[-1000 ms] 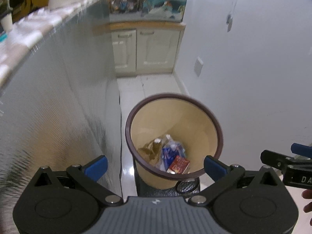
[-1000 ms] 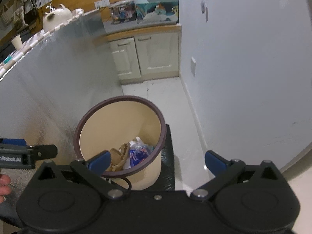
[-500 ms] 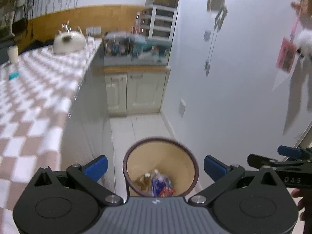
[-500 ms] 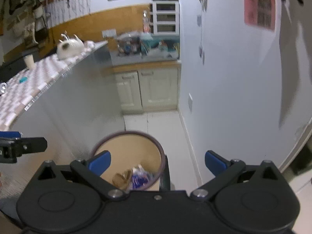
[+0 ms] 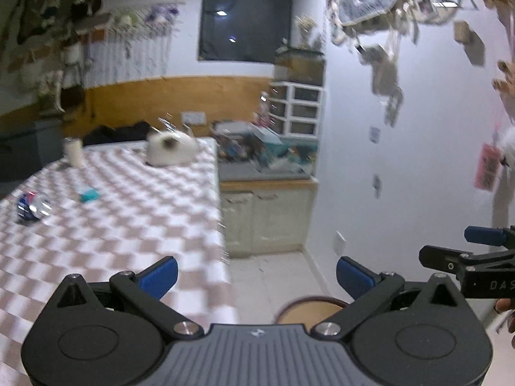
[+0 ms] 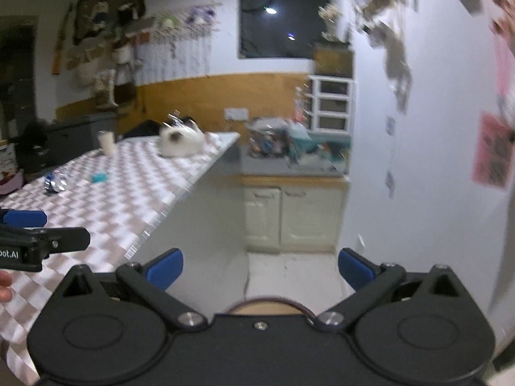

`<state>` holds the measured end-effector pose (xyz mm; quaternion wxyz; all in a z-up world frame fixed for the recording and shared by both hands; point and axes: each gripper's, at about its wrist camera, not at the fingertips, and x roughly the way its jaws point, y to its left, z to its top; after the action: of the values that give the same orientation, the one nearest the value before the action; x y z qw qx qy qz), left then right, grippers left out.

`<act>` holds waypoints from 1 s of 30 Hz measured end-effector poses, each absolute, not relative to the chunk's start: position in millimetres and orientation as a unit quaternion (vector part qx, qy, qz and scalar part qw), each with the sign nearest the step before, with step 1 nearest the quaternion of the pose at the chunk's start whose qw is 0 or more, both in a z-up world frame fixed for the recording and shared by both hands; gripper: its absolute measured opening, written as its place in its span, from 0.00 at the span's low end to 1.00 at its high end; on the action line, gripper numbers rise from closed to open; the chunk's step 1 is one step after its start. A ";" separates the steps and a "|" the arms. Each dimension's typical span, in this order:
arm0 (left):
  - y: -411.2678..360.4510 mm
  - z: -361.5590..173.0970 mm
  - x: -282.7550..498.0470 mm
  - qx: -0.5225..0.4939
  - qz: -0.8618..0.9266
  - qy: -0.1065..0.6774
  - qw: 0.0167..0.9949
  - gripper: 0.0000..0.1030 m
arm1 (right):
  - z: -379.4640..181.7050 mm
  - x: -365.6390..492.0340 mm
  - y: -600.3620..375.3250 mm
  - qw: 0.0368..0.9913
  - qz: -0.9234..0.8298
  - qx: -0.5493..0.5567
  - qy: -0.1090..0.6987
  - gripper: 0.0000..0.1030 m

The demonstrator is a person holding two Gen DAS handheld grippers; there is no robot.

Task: Collect trash
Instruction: 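Move both open grippers back from the wastebasket toward the table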

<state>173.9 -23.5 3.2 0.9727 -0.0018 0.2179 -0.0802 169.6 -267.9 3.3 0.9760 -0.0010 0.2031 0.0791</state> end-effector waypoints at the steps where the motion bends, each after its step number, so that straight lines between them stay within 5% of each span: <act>1: -16.0 7.2 174.5 -0.001 -0.075 0.214 0.974 1.00 | 7.6 172.8 -260.1 0.976 0.087 -0.002 0.201 1.00; 22: 211.5 84.0 237.3 0.008 0.088 0.168 0.982 1.00 | 78.5 265.7 -62.7 0.962 0.203 -0.026 0.179 1.00; 30: 288.7 55.2 301.9 0.007 0.067 0.184 0.981 1.00 | 66.9 317.8 -0.7 0.955 0.218 -0.004 0.200 1.00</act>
<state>301.9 288.7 55.2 0.9805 0.0070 0.1845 0.0673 317.8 -0.7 66.9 0.9552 -0.0039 0.1998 0.2181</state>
